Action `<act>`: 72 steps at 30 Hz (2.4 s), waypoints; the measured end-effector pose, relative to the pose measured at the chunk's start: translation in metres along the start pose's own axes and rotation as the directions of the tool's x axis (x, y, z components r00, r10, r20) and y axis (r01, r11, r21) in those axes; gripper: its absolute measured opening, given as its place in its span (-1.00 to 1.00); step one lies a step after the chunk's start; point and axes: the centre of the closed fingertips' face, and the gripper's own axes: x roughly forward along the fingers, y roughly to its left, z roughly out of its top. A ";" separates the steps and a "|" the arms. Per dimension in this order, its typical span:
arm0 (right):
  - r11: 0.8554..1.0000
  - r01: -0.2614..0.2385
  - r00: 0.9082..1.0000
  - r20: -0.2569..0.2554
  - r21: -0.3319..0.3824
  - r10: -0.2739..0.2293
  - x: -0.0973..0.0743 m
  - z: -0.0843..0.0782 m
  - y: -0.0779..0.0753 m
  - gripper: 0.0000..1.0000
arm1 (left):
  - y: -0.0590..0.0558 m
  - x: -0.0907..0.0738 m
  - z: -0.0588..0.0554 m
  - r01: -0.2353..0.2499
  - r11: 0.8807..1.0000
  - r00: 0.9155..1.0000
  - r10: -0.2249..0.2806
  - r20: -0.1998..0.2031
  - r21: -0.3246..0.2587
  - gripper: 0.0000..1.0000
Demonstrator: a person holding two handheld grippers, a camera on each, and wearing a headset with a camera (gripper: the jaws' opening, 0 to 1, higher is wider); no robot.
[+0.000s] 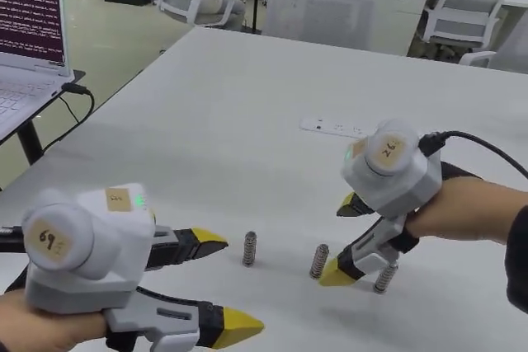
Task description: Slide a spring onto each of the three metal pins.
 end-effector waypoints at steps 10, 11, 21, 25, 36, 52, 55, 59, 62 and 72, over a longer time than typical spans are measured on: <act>0.997 0.066 0.990 0.126 0.036 -0.070 -0.024 0.013 -0.003 0.41 | 0.002 0.000 0.000 -0.008 1.000 1.000 0.008 -0.002 -0.005 0.13; 0.997 0.072 0.987 0.144 0.042 -0.077 -0.027 0.015 -0.003 0.42 | 0.003 0.000 0.000 -0.009 1.000 1.000 0.009 -0.002 -0.006 0.13; 0.988 0.139 0.965 0.216 0.072 -0.151 -0.053 0.011 -0.002 0.45 | 0.004 0.000 0.001 -0.013 1.000 1.000 0.013 -0.003 -0.006 0.14; 0.983 0.154 0.957 0.235 0.095 -0.173 -0.061 0.006 -0.001 0.46 | 0.005 0.000 0.003 -0.015 1.000 1.000 0.015 0.000 -0.005 0.14; 0.964 0.182 0.929 0.288 0.196 -0.234 -0.077 -0.023 0.006 0.46 | 0.006 0.000 0.005 -0.020 1.000 1.000 0.020 0.006 -0.008 0.14; 0.935 0.178 0.911 0.309 0.307 -0.275 -0.073 -0.053 0.019 0.50 | 0.007 0.002 0.000 -0.020 1.000 1.000 0.020 -0.003 -0.019 0.15; 0.932 0.177 0.912 0.303 0.317 -0.276 -0.070 -0.060 0.022 0.50 | 0.008 0.003 -0.003 -0.020 1.000 1.000 0.019 -0.008 -0.023 0.15; 0.923 0.173 0.911 0.301 0.343 -0.283 -0.067 -0.069 0.024 0.49 | 0.010 0.004 -0.006 -0.020 0.999 1.000 0.020 -0.015 -0.028 0.15; 0.916 0.169 0.911 0.298 0.363 -0.286 -0.063 -0.075 0.025 0.49 | 0.010 0.005 -0.009 -0.021 0.999 1.000 0.020 -0.019 -0.034 0.14; 0.911 0.160 0.912 0.297 0.381 -0.284 -0.057 -0.078 0.034 0.50 | 0.013 0.004 -0.014 -0.029 0.998 0.999 0.028 -0.028 -0.051 0.15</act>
